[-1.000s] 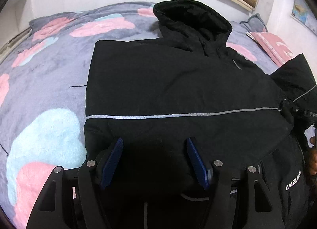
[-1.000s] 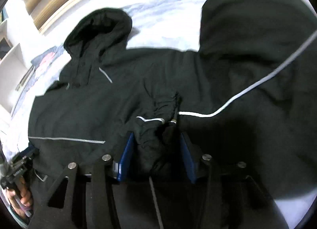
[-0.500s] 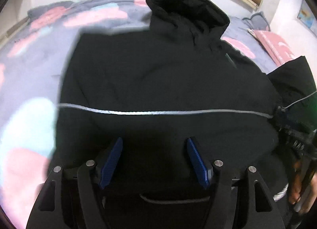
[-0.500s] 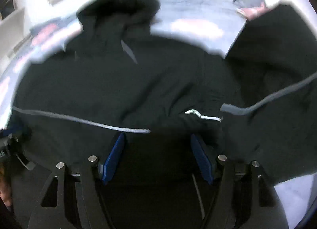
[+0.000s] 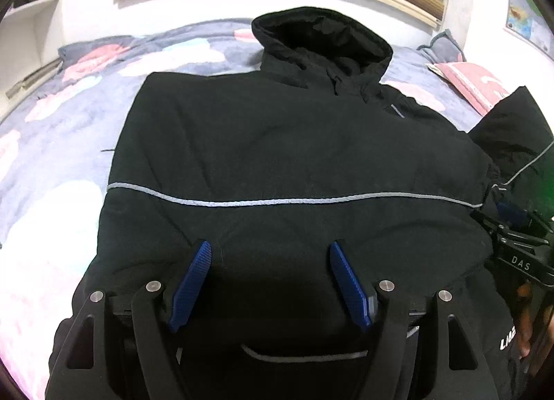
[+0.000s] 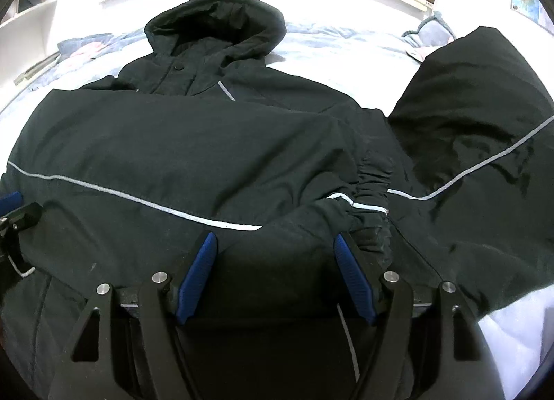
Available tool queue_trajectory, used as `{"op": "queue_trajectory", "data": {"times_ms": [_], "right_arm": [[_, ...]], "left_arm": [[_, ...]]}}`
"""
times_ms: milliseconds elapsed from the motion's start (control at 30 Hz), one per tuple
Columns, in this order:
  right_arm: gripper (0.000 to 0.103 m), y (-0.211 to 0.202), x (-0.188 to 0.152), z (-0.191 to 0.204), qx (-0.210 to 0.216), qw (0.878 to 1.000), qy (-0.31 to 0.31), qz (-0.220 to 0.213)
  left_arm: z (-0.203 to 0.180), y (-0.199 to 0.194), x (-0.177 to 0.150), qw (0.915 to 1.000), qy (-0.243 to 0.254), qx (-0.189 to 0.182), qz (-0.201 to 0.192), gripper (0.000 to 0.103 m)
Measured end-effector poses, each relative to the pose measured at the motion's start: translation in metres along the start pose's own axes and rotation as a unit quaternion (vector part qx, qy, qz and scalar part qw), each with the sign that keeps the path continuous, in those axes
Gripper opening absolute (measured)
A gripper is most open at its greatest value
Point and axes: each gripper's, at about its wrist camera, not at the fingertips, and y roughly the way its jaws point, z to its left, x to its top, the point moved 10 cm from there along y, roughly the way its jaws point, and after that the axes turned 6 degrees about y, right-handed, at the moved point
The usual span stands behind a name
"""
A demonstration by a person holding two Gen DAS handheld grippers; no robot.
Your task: Fold large clothes
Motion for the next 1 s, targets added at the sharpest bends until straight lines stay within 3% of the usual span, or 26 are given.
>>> {"op": "queue_trajectory", "data": {"times_ms": [200, 300, 333, 433, 567, 633, 700, 833, 1000], "right_arm": [[0.078, -0.003, 0.001, 0.0, 0.003, 1.0, -0.001, 0.001], [0.078, -0.02, 0.001, 0.0, 0.039, 0.999, 0.006, 0.027], [0.078, -0.034, 0.003, -0.001, 0.062, 0.997, 0.01, 0.035], [0.078, -0.085, 0.02, -0.025, 0.09, 0.995, 0.021, 0.029], [0.082, -0.144, 0.061, -0.106, 0.081, 0.994, 0.07, -0.002], [0.087, -0.16, 0.084, -0.171, 0.06, 0.99, 0.127, -0.016], [0.088, -0.155, 0.096, -0.228, 0.045, 0.985, 0.169, -0.011], [0.089, -0.105, 0.108, -0.329, 0.029, 0.974, 0.223, 0.02], [0.089, -0.009, 0.102, -0.384, 0.077, 0.959, 0.259, 0.084]], "left_arm": [[-0.001, 0.003, 0.001, 0.9998, 0.011, 0.01, 0.013, 0.076], [-0.003, 0.001, 0.008, 0.9976, 0.003, 0.025, 0.065, 0.076], [-0.012, -0.005, 0.016, 0.9964, -0.016, -0.002, 0.083, 0.076], [-0.047, -0.028, 0.057, 0.9918, -0.056, -0.083, 0.079, 0.076], [-0.126, -0.046, 0.123, 0.9909, -0.003, -0.12, 0.061, 0.076], [-0.17, -0.042, 0.14, 0.9868, 0.019, -0.145, 0.069, 0.076], [-0.21, -0.032, 0.147, 0.9813, 0.034, -0.168, 0.087, 0.076], [-0.276, -0.012, 0.146, 0.9719, 0.049, -0.203, 0.109, 0.076], [-0.306, 0.01, 0.127, 0.9698, 0.06, -0.193, 0.137, 0.076]]}}
